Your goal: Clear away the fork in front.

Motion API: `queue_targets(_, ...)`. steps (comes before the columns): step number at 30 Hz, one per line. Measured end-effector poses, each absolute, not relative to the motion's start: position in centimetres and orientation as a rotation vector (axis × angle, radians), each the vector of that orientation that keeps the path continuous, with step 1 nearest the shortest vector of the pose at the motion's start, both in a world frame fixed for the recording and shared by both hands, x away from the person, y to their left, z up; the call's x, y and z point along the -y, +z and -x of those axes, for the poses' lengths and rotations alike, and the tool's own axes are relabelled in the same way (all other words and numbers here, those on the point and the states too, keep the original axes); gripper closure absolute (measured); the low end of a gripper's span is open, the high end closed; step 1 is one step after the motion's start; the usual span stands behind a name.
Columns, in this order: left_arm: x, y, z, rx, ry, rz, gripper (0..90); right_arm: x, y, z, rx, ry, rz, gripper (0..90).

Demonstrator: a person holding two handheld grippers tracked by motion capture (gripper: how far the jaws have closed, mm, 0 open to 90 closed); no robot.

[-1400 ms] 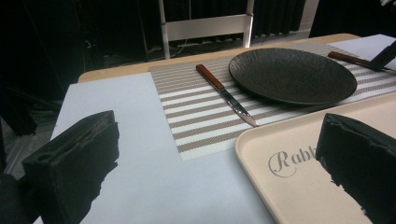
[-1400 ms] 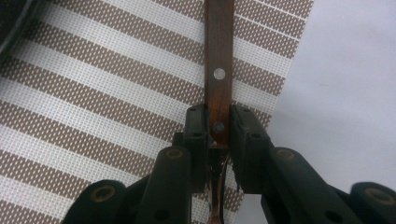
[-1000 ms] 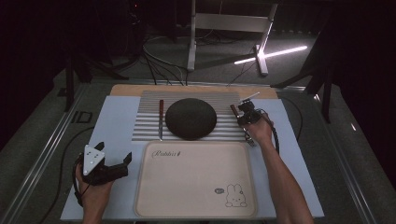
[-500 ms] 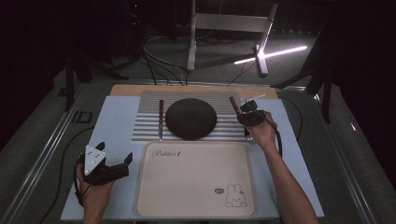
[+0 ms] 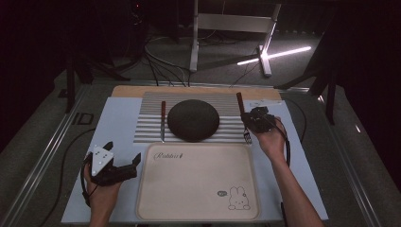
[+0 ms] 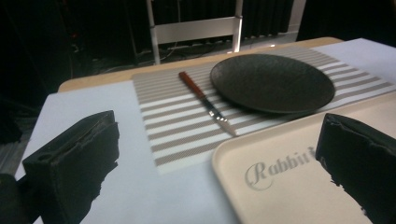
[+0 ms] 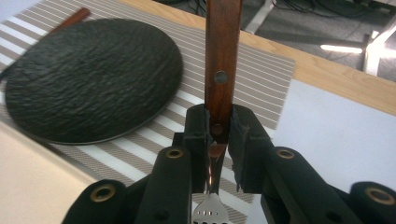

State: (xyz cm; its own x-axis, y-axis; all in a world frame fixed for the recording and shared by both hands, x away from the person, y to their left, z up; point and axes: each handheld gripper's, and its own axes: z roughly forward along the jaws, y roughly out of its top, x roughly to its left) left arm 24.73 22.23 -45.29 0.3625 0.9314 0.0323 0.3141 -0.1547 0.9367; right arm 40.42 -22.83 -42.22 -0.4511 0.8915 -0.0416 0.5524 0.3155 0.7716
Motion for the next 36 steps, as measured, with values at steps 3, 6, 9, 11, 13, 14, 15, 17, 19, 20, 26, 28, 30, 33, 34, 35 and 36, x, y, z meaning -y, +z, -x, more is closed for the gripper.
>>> queue_targets(3, -21.3, -44.6, -25.0, -1.102, 0.808, -1.682, 0.1, 22.6, -42.2, -40.0, -2.121, 0.99, -1.262, 78.3)
queue_targets(6, -20.1, -44.0, -25.4, -1.078, 0.792, -1.692, 0.1, 22.1, -41.9, -39.1, -2.124, 1.029, -1.227, 78.3)
queue_targets(9, -18.8, -43.5, -26.2, -1.049, 0.778, -1.702, 0.1, 21.7, -41.6, -38.3, -2.123, 1.068, -1.204, 78.3)
queue_targets(11, -17.8, -43.0, -26.8, -1.03, 0.774, -1.712, 0.1, 21.6, -41.3, -37.8, -2.12, 1.089, -1.192, 78.3)
queue_targets(13, -17.0, -42.6, -27.4, -1.014, 0.766, -1.713, 0.1, 21.4, -41.1, -37.3, -2.121, 1.118, -1.179, 78.3)
queue_targets(14, -16.6, -42.3, -27.7, -1.007, 0.761, -1.711, 0.1, 21.3, -41.0, -37.0, -2.122, 1.13, -1.174, 78.3)
queue_targets(15, -16.3, -42.1, -28.0, -1.0, 0.754, -1.71, 0.1, 21.1, -40.9, -36.5, -2.125, 1.148, -1.156, 78.3)
queue_targets(17, -15.5, -41.6, -28.6, -0.989, 0.736, -1.711, 0.1, 21.0, -40.9, -36.2, -2.128, 1.161, -1.151, 78.3)
queue_targets(19, -14.7, -41.3, -29.2, -0.978, 0.704, -1.72, 0.1, 20.7, -40.8, -35.8, -2.131, 1.187, -1.141, 78.3)
queue_targets(20, -14.3, -41.3, -29.4, -0.973, 0.689, -1.727, 0.0, 20.4, -40.7, -35.3, -2.134, 1.211, -1.129, 78.3)
queue_targets(26, -12.0, -41.0, -30.6, -0.947, 0.643, -1.729, 0.1, 19.4, -40.5, -34.1, -2.144, 1.25, -1.085, 78.3)
queue_targets(28, -11.3, -40.9, -31.0, -0.937, 0.63, -1.723, 1.5, 18.8, -40.4, -33.5, -2.156, 1.27, -1.062, 78.3)
queue_targets(30, -10.6, -40.8, -31.3, -0.929, 0.611, -1.718, 2.0, 18.6, -40.4, -33.4, -2.159, 1.276, -1.053, 78.2)
queue_targets(33, -9.6, -40.6, -31.8, -0.915, 0.591, -1.719, 3.2, 18.1, -40.3, -32.8, -2.163, 1.297, -1.034, 78.2)
queue_targets(34, -9.2, -40.5, -32.0, -0.91, 0.582, -1.715, 3.9, 17.8, -40.2, -32.5, -2.165, 1.308, -1.022, 78.2)
queue_targets(35, -8.8, -40.4, -32.1, -0.905, 0.58, -1.715, 4.5, 17.7, -40.2, -32.4, -2.168, 1.314, -1.016, 78.3)
queue_targets(36, -8.4, -40.4, -32.2, -0.901, 0.57, -1.71, 5.2, 17.6, -40.2, -32.3, -2.167, 1.319, -1.014, 78.2)
